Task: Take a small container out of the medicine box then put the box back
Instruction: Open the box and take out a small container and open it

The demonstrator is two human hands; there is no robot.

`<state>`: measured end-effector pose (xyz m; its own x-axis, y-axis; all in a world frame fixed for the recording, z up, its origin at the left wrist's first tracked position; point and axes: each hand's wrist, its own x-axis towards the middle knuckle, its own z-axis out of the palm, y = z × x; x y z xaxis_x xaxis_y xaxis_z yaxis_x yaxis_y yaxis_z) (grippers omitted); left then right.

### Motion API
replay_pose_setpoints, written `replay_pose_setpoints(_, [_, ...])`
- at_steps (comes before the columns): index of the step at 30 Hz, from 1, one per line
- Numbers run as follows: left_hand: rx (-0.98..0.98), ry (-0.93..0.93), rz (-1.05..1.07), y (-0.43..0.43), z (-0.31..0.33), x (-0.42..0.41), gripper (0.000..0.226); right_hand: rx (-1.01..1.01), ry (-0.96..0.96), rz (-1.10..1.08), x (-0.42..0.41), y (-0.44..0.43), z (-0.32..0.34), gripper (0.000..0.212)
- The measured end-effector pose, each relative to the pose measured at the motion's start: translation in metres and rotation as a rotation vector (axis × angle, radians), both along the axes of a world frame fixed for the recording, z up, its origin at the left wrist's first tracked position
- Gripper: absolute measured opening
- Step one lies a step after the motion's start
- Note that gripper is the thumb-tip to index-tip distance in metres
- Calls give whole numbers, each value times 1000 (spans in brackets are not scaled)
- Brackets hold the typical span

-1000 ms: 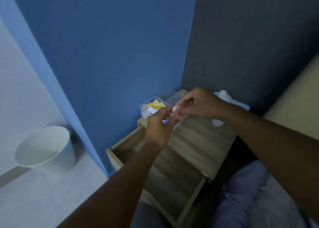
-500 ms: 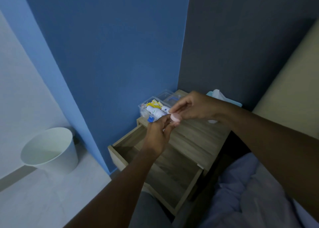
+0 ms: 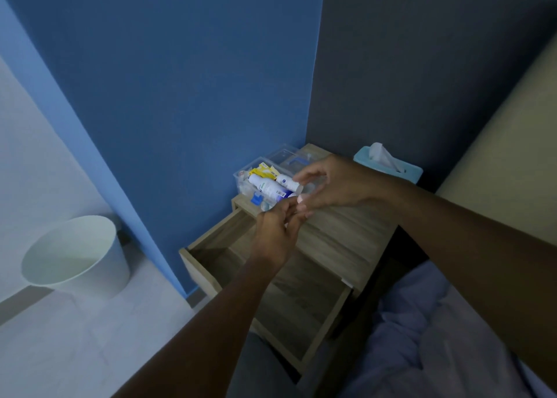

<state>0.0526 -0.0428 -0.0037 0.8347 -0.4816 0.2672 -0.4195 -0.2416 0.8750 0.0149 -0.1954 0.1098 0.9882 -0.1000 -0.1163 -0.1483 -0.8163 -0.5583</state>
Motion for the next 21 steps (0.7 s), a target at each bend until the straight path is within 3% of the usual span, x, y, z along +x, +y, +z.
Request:
replay_pose_setpoints(4, [-58, 50, -52, -8, -7, -2, 28, -194, 21, -75, 2, -4, -9, 50])
replay_pose_setpoints(8, [-65, 146, -98, -18, -18, 1, 29, -262, -12, 95, 4, -15, -18, 22])
replay_pose_setpoints(11, [-100, 237, -141, -24, -30, 5, 26, -215, -87, 175, 9, -30, -18, 19])
replay_pose_setpoints(14, [-116, 284, -154, -30, -45, 5, 29, -112, -170, 106, 10, -48, -21, 24])
replay_pose_setpoints(17, [-123, 285, -159, -40, -62, 7, 29, -165, -100, 111, 1, -65, -39, 36])
replay_pose_setpoints(21, [-119, 255, -197, -54, -84, 11, 31, -105, -63, 124, -11, -79, -84, 26])
